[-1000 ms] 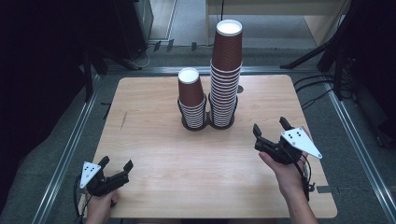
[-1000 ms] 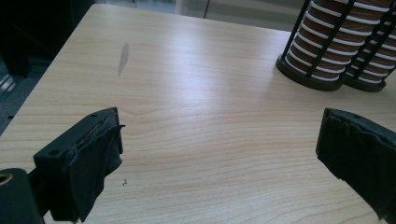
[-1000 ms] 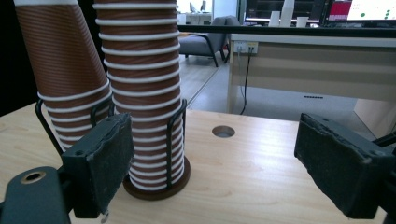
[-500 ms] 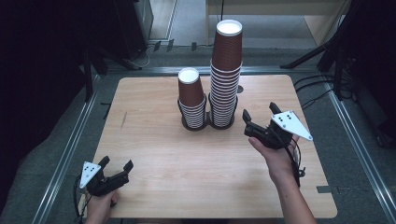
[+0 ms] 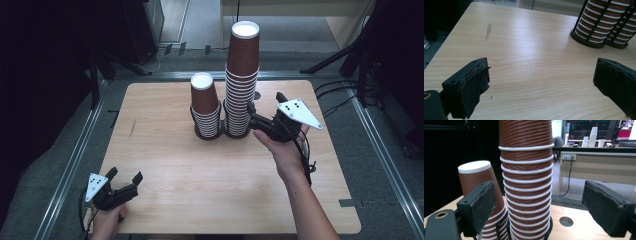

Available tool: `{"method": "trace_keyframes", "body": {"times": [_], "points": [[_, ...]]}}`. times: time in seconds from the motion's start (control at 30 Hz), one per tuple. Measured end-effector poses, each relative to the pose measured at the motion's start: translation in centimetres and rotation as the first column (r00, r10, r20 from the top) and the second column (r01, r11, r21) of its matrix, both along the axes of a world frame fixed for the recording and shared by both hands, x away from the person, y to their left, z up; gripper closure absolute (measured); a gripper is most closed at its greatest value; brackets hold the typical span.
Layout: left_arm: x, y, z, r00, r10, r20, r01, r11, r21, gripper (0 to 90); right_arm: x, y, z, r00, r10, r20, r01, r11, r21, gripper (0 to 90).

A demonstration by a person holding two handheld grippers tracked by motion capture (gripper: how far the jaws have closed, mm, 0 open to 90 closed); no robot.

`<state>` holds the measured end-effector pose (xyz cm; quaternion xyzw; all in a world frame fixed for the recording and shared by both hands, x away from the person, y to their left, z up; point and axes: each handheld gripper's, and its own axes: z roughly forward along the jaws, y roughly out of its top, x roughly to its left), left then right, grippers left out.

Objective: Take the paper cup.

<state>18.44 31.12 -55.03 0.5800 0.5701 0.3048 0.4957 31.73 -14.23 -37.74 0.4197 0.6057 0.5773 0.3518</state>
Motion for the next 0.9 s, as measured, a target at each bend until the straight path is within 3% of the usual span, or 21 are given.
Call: {"method": "trace_keyframes", "body": {"times": [0.37, 0.67, 0.9], "points": [[0.0, 0.0, 0.0, 1.0000, -0.005, 0.002, 0.005, 1.0000, -0.002, 0.8, 1.7, 1.3, 1.6, 1.0000, -0.006, -0.002, 0.006, 1.0000, 0.005, 10.6], [0.0, 0.0, 0.0, 1.0000, -0.006, 0.001, 0.006, 1.0000, -0.004, 0.8, 2.5, 2.2, 2.6, 0.9999, -0.009, 0.008, 0.009, 0.9998, -0.017, 10.5], [0.0, 0.0, 0.0, 1.0000, -0.008, 0.003, 0.008, 1.0000, -0.006, 0.8, 3.6, 3.0, 4.3, 0.9996, -0.015, 0.022, 0.016, 0.9991, -0.038, 10.0]]}}
